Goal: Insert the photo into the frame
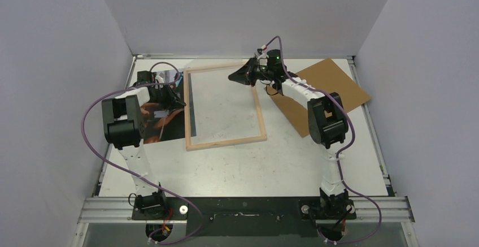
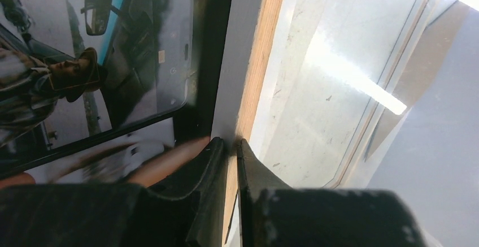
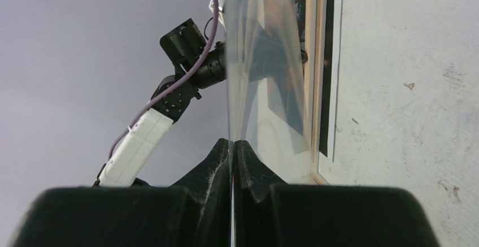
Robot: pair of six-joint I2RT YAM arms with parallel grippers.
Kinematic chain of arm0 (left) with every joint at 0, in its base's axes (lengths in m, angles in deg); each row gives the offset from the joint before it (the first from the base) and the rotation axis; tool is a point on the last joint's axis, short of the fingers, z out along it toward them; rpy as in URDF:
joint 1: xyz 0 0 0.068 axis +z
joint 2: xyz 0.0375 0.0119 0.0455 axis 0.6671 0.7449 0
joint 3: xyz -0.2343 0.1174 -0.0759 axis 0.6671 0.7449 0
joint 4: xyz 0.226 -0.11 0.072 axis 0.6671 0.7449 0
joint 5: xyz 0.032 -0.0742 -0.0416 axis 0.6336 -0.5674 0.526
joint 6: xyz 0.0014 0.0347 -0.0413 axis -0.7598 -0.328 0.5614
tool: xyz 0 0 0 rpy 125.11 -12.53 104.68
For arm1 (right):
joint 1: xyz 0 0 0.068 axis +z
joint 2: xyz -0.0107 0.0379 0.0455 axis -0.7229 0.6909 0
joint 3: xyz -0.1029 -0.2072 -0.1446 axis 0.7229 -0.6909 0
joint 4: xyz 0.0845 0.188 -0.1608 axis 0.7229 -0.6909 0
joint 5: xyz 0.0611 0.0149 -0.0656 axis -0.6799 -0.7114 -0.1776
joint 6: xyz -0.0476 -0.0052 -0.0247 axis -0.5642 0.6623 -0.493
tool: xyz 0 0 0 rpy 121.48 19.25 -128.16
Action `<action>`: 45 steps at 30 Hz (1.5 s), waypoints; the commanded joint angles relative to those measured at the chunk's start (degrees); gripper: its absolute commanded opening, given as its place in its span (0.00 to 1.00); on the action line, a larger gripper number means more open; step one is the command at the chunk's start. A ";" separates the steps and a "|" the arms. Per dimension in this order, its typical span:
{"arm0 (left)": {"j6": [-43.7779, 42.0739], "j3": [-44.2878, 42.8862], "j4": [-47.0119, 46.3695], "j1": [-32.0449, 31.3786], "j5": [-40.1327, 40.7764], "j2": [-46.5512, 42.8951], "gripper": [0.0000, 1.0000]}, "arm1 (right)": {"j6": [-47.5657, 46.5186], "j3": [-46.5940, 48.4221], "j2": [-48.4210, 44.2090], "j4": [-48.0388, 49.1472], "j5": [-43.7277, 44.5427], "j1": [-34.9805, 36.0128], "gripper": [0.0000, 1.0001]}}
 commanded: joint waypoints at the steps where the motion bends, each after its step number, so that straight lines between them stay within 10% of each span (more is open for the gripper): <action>1: -0.95 3.55 -7.27 -0.16 10.12 0.91 0.09 | 2.91 4.37 -6.35 0.12 0.37 -0.18 0.00; 5: 0.79 5.40 -9.76 -0.14 10.35 0.05 0.09 | -4.02 7.03 -4.80 -10.43 0.93 -0.22 0.00; 32: 6.25 8.33 -16.75 -0.16 5.53 0.23 0.05 | 5.30 6.10 -0.09 -0.95 3.80 1.24 0.00; 45: 6.80 9.30 -16.95 -0.21 5.54 0.36 0.02 | -7.59 6.61 3.66 -10.61 7.33 0.09 0.00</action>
